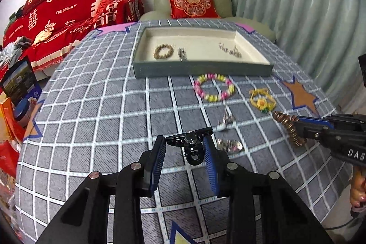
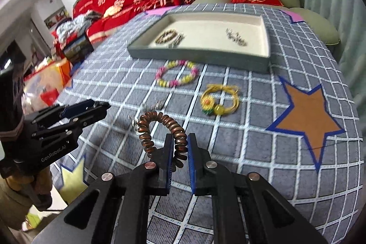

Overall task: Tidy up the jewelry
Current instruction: 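Carry the hair tie and claw clip into the cream tray and open both tools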

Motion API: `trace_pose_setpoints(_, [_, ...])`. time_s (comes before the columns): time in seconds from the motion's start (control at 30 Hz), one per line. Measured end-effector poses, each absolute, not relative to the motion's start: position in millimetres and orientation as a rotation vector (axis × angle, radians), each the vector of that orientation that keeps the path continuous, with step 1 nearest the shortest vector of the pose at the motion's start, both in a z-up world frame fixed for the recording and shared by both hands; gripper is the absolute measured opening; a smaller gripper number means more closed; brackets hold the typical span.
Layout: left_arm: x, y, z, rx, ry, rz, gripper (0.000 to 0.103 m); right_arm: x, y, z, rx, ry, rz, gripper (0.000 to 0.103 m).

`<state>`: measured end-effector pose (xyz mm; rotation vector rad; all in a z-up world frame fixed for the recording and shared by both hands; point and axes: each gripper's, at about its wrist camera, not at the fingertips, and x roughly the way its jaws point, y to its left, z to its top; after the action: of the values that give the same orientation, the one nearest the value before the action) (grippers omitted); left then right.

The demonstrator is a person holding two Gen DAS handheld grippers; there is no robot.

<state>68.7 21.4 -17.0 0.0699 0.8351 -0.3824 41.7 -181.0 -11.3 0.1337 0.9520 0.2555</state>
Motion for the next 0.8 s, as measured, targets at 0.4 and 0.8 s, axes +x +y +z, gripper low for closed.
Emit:
trace_pose_setpoints(0.4, [89.6,25.6,37.6,0.026,0.724,-0.381,0.044,63.9,-206.0,37.4,0.159,0.854,0.230,0.013])
trace_pose_setpoints(0.8, [134.6,22.4,78.9,-0.021,0.674,-0.377,0.044,108.8,-228.0,76.1,0.245,0.818,0.262,0.013])
